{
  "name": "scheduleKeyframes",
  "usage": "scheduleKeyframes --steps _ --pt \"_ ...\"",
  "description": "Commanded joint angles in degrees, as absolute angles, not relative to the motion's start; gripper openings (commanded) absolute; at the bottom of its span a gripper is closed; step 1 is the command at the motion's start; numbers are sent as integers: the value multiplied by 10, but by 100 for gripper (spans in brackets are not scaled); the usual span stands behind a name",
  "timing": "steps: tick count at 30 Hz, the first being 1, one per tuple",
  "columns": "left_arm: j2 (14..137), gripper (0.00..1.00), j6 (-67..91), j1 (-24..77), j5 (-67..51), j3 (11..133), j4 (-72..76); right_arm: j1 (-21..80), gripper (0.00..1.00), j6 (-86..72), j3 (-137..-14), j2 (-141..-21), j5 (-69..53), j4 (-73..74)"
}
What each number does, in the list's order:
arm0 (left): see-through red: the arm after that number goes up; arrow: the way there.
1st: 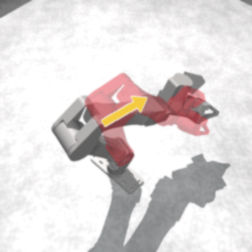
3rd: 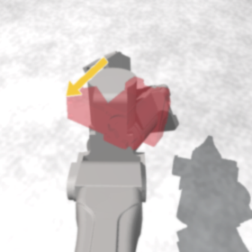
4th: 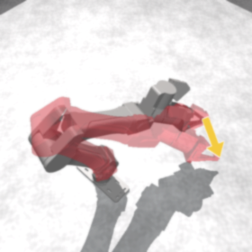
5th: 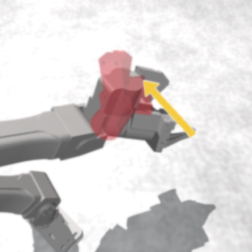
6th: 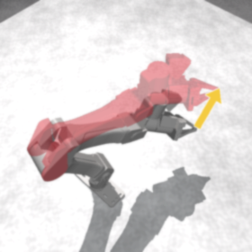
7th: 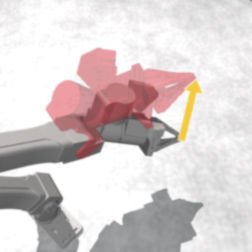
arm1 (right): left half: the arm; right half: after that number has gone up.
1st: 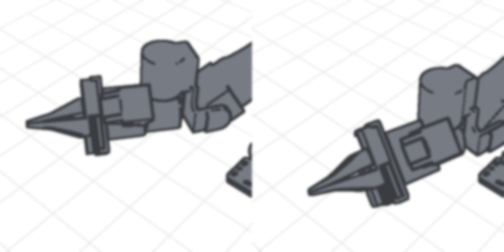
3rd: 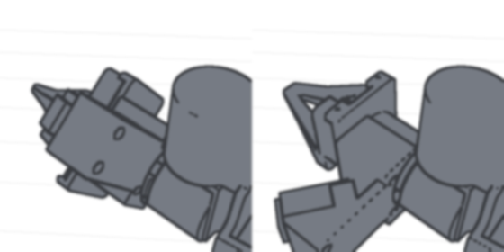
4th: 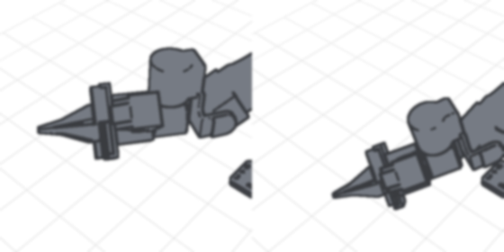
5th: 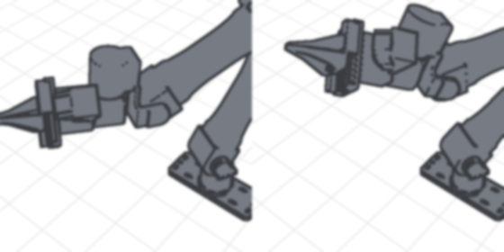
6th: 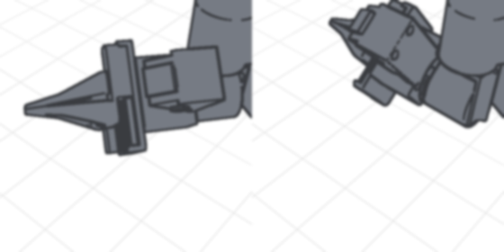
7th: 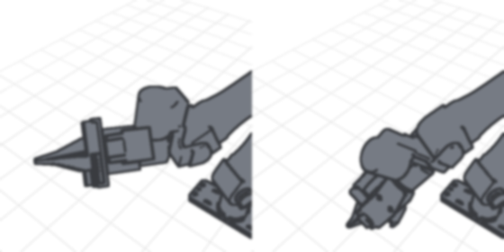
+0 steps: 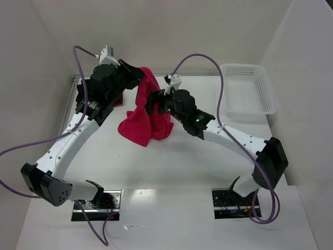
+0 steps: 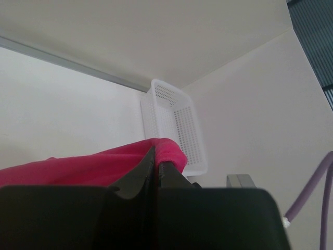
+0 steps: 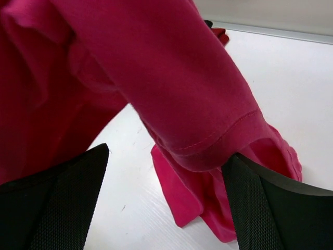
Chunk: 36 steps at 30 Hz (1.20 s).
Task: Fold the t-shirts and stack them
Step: Flatten out the tshirt
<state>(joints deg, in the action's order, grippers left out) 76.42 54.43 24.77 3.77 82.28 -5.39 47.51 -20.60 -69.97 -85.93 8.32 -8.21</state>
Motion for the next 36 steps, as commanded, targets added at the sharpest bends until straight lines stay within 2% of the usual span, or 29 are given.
scheduleKeyframes --steps 1,4,6,7,12,14,15,16,18,19,20,23,30,34,35,36 --pt "735 0 562 243 42 820 3 481 85 -230 -734 -878 83 -132" --pt "729 0 562 243 36 820 3 481 75 -244 -739 -893 77 -146" --pt "729 0 562 243 30 810 3 481 58 -244 -745 -899 107 -164" --pt "723 0 562 243 30 809 3 481 54 -244 -745 -893 118 -170" --pt "712 0 567 233 23 784 3 481 51 -244 -744 -873 155 -199" --pt "707 0 573 228 18 779 8 481 45 -244 -744 -865 162 -206" --pt "707 0 573 228 18 779 8 481 46 -244 -744 -865 162 -206" --pt "707 0 579 228 10 772 8 481 57 -244 -751 -865 162 -206" --pt "701 0 579 221 4 772 13 481 64 -239 -756 -872 156 -206" --pt "701 0 586 216 -2 772 13 481 54 -239 -756 -878 156 -206" --pt "701 0 586 216 -8 772 13 481 29 -246 -756 -878 163 -206" --pt "696 1 586 203 -8 755 13 481 0 -251 -762 -878 185 -195" --pt "672 4 597 158 -35 696 36 474 0 -206 -767 -786 249 -164" --pt "667 21 563 148 -40 682 36 474 0 -187 -813 -759 254 -120" --pt "667 27 549 148 -40 672 36 474 0 -179 -822 -759 254 -110" --pt "667 37 536 148 -47 665 36 469 0 -168 -830 -754 254 -95"
